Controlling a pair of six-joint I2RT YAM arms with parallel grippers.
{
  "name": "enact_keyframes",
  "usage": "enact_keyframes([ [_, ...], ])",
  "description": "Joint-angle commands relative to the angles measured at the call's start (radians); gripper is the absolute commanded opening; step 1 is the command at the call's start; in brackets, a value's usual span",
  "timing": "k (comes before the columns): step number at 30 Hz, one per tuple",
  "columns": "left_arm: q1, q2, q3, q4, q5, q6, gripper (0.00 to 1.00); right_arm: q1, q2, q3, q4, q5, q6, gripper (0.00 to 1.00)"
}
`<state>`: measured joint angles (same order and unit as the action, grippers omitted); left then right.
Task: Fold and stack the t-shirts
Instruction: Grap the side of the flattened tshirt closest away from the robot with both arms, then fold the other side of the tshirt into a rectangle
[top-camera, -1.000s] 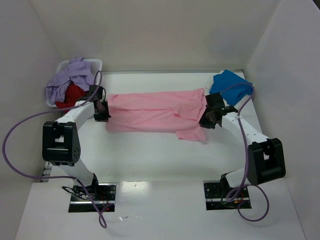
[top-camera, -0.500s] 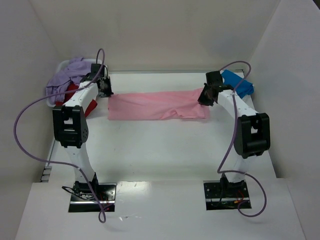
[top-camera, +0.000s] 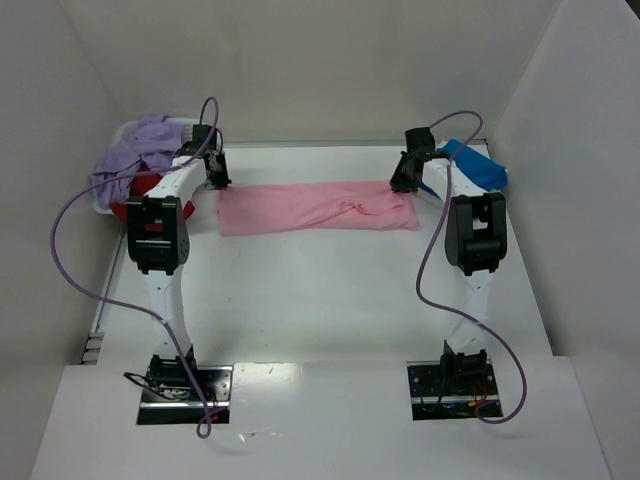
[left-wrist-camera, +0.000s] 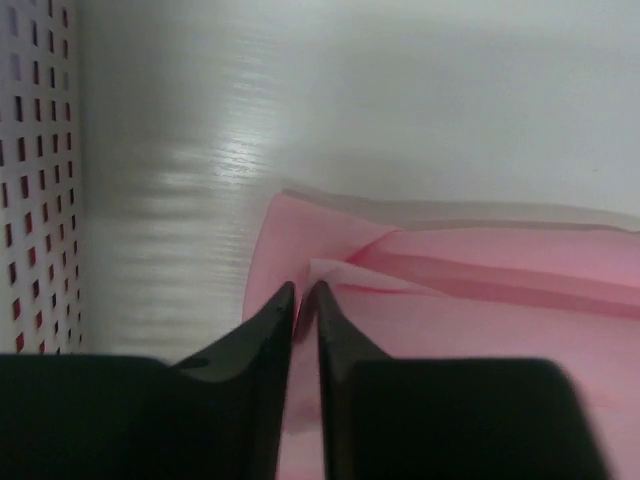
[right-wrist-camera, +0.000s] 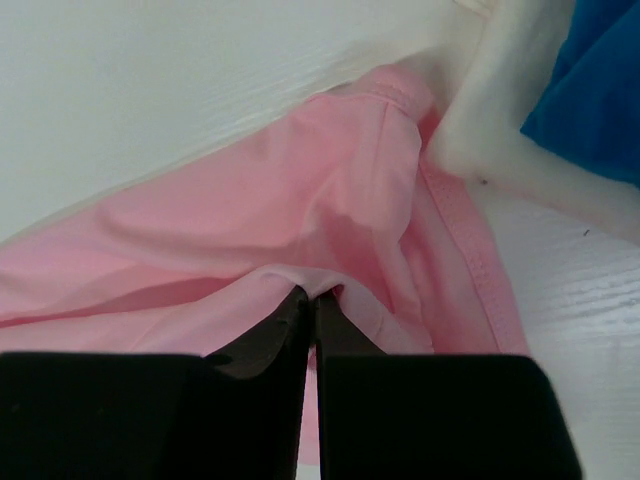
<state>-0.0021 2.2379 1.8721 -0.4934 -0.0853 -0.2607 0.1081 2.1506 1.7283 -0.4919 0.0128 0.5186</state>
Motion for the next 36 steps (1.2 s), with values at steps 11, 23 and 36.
enact_keyframes([
  [11, -0.004, -0.145, -0.053, 0.038, 0.071, 0.035, 0.78, -0.01, -0.07, 0.06, 0.048, -0.077, -0.072, 0.62],
  [23, -0.226, -0.314, -0.269, 0.114, 0.309, 0.012, 0.85, 0.085, -0.271, -0.194, 0.122, -0.165, -0.072, 0.65],
  [36, -0.248, -0.216, -0.378, 0.078, 0.168, -0.048, 0.84, 0.151, -0.17, -0.271, 0.161, -0.136, -0.072, 0.58],
])
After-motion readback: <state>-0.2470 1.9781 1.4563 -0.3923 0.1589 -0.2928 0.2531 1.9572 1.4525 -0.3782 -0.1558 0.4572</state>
